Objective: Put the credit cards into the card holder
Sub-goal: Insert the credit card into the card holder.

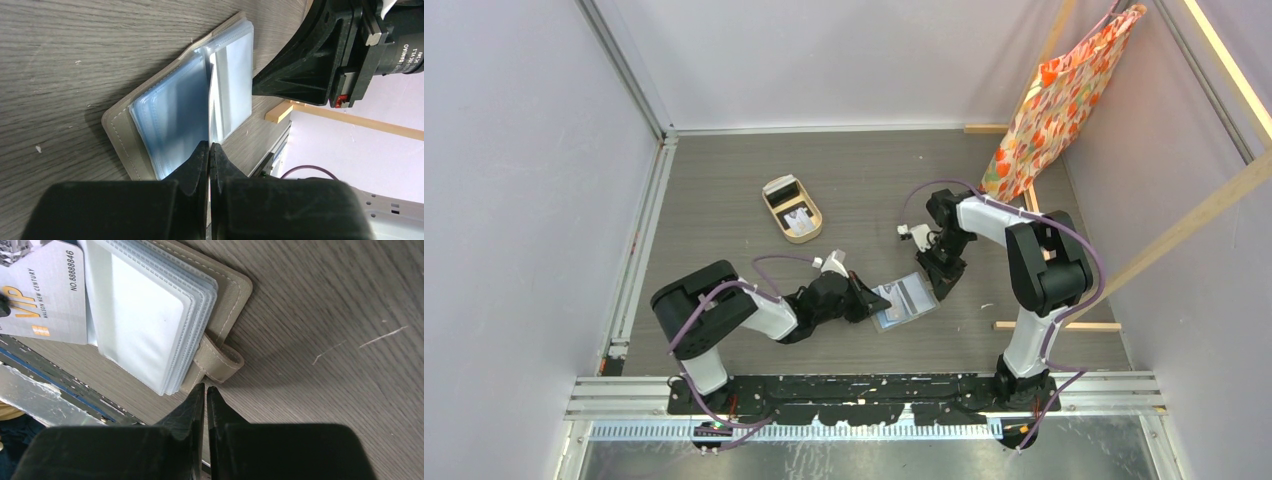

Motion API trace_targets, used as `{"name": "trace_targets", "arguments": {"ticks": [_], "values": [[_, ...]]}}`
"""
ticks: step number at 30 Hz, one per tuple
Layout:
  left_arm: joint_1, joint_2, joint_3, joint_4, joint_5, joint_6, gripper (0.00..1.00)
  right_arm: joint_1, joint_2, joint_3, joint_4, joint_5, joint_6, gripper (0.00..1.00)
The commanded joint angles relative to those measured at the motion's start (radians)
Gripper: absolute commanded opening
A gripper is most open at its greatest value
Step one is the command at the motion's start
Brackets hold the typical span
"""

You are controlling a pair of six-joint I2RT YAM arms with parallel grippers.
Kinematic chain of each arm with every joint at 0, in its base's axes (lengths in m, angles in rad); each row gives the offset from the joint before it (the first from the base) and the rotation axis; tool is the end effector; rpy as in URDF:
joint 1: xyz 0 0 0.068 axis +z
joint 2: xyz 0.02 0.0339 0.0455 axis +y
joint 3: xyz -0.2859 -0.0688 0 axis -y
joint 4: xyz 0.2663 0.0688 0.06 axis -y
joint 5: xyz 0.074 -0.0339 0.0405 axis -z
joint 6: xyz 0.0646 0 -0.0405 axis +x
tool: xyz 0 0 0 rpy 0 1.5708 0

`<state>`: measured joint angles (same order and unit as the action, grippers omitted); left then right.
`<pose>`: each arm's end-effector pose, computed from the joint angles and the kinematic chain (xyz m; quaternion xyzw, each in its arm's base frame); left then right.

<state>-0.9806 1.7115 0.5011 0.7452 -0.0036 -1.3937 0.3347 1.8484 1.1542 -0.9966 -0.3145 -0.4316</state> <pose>0.1861 -0.2774 0.1064 -0.1755 0.8328 -0.4863 0.1980 0.3006 0.1257 0.1297 0.3599 -0.9179 -0.1590 0.0516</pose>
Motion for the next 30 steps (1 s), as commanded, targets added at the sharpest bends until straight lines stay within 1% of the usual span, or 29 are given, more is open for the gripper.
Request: {"name": "trace_targets", "arguments": {"ticks": [1,6,12,16,24,29,30], "values": [[0.001,0.027,0.003,0.079,-0.001,-0.024,0.00,0.008,-0.002,0.032,-0.019,0.008,0.005,0.11],[0.004,0.057,-0.008,0.109,-0.001,-0.058,0.00,0.013,0.002,0.032,-0.020,0.006,0.005,0.11],[0.016,0.098,-0.031,0.186,-0.001,-0.096,0.00,0.018,0.003,0.032,-0.023,0.005,0.003,0.11],[0.020,0.117,-0.036,0.213,0.029,-0.104,0.00,0.020,0.007,0.032,-0.025,0.005,0.001,0.11],[0.023,0.158,-0.029,0.243,0.013,-0.127,0.00,0.027,0.011,0.032,-0.028,0.005,0.001,0.11],[0.023,0.185,-0.039,0.289,0.011,-0.133,0.00,0.030,0.011,0.032,-0.030,0.002,0.000,0.11],[0.023,0.187,-0.043,0.299,-0.010,-0.129,0.00,0.029,0.011,0.032,-0.030,0.002,0.001,0.11]]}}
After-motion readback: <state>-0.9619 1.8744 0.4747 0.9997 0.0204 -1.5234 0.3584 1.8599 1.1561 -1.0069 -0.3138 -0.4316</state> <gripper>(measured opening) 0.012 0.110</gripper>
